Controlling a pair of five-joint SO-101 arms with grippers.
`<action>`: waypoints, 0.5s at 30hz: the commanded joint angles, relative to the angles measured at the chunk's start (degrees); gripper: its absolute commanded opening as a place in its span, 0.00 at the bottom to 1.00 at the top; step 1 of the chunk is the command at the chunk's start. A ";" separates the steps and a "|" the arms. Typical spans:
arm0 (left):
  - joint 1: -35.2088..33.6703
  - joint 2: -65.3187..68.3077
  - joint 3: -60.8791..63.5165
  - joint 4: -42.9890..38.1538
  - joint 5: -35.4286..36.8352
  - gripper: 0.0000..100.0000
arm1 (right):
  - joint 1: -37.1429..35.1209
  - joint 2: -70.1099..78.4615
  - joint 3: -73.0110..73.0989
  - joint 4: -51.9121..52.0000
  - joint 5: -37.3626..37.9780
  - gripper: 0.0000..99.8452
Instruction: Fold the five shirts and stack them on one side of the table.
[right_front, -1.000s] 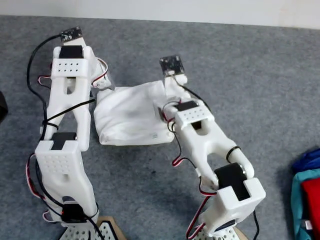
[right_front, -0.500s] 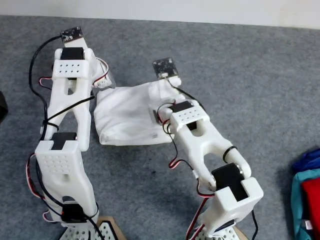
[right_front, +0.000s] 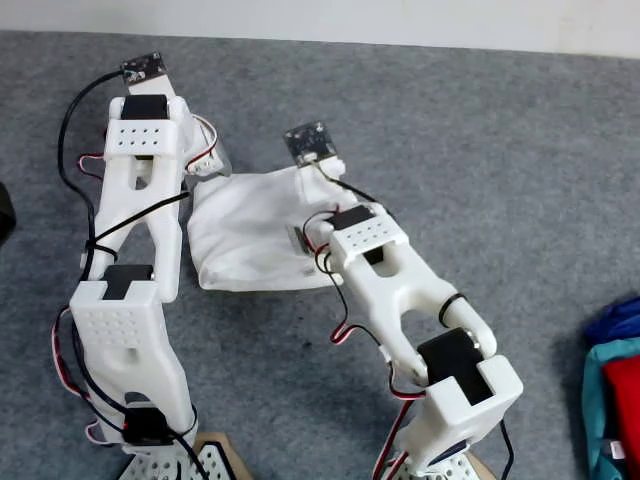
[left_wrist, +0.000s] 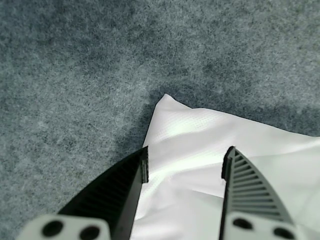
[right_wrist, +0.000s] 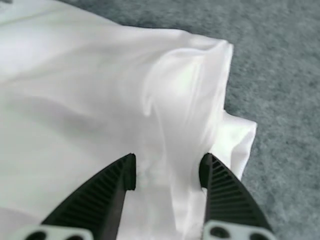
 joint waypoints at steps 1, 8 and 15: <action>-0.40 -3.47 -0.13 -0.70 0.35 0.25 | -0.66 -0.57 -3.21 0.22 2.37 0.21; -0.31 -3.38 -0.13 -0.70 0.35 0.25 | -1.19 -4.44 -2.68 0.13 6.15 0.21; -0.04 -3.38 -0.04 -0.70 0.26 0.25 | -0.40 -7.34 -1.10 -1.63 7.38 0.21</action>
